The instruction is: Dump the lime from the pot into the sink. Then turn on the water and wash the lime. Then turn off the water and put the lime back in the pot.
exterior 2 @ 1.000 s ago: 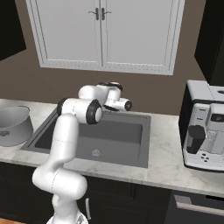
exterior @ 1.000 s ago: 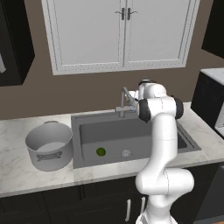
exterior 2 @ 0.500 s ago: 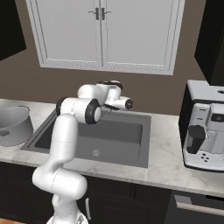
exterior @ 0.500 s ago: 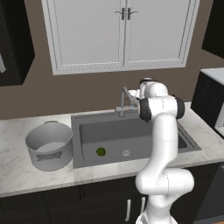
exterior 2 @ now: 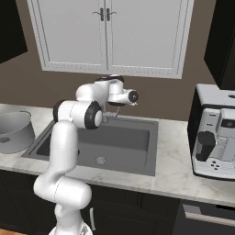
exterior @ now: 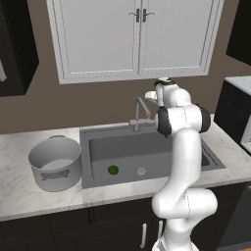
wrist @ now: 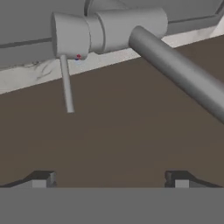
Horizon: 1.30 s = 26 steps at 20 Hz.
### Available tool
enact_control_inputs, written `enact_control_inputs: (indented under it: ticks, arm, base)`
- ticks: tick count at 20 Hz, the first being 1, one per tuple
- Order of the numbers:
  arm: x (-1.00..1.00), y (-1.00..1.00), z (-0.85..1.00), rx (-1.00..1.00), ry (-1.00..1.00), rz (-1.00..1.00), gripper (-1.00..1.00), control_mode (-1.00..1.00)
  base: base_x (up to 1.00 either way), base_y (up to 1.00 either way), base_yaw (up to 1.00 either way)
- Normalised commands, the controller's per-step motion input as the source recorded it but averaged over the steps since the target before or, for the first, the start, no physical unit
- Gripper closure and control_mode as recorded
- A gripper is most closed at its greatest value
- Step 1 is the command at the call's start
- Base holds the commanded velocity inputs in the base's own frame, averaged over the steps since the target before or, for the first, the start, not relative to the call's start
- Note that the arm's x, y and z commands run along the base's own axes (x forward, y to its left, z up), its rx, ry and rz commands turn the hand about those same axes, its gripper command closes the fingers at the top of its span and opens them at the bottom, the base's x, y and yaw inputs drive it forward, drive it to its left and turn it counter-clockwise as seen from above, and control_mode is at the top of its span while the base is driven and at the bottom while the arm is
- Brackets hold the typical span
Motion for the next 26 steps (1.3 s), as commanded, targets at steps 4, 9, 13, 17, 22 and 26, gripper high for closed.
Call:
enact_control_inputs:
  ticks: [4,9,13,17,22,26]
  arm:
    - [-0.16,-0.43,0.69,-0.15,0.00,-0.07,-1.00,-1.00]
    - [-0.95,-0.19,0.60,-0.09,0.00,-0.04,-1.00,-1.00]
    - [-1.00,0.00,0.45,-0.06,0.00,-0.04,-1.00,-1.00]
    - [-1.00,0.01,0.58,-0.09,0.00,-0.03,-1.00,-1.00]
    - [-1.00,0.00,0.77,-0.15,0.00,-0.07,-1.00,-1.00]
    - [-1.00,0.00,0.68,-0.18,0.08,-0.09,-1.00,-1.00]
  base:
    - [0.00,0.00,0.00]
    - [0.00,0.00,0.00]
    - [0.00,0.00,0.00]
    - [0.00,0.00,0.00]
    - [0.00,0.00,0.00]
    - [0.00,0.00,0.00]
